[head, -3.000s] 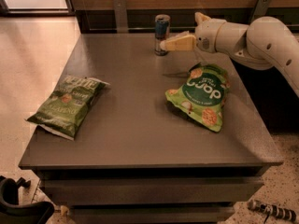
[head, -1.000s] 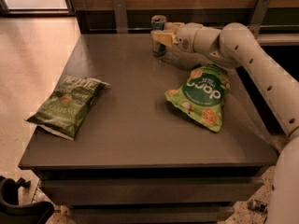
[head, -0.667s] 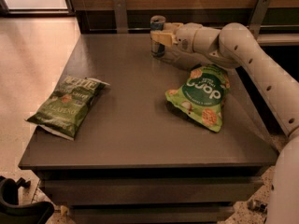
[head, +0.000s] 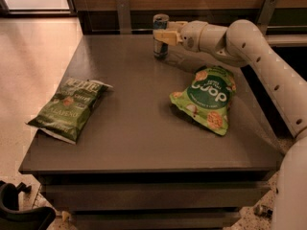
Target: Move redbull can near green jalapeno chip bag
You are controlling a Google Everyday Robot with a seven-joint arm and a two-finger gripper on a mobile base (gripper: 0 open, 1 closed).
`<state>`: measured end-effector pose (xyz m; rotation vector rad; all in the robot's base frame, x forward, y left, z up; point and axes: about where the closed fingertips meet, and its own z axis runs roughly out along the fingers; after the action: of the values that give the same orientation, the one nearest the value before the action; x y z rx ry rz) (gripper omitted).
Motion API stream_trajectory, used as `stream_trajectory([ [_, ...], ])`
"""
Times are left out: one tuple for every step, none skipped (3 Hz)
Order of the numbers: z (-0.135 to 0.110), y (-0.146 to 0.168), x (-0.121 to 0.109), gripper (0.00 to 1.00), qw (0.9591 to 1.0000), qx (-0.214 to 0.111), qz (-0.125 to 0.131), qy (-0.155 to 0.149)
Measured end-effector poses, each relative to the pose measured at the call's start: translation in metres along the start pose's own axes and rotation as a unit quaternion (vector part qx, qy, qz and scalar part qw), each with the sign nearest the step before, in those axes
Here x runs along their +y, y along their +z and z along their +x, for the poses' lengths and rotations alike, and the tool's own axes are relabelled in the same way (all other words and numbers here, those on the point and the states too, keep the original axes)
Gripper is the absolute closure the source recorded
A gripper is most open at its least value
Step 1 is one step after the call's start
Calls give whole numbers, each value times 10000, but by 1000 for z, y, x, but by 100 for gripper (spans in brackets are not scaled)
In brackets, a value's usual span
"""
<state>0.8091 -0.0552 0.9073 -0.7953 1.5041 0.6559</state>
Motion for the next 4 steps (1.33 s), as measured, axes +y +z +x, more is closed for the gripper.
stream_trajectory([
  [-22, -20, 11, 100, 9997, 51, -176, 143],
  [-55, -52, 41, 100, 9994, 6, -276, 221],
  [-64, -74, 85, 100, 9993, -58, -231, 293],
  [-72, -88, 133, 100, 9994, -71, -211, 264],
])
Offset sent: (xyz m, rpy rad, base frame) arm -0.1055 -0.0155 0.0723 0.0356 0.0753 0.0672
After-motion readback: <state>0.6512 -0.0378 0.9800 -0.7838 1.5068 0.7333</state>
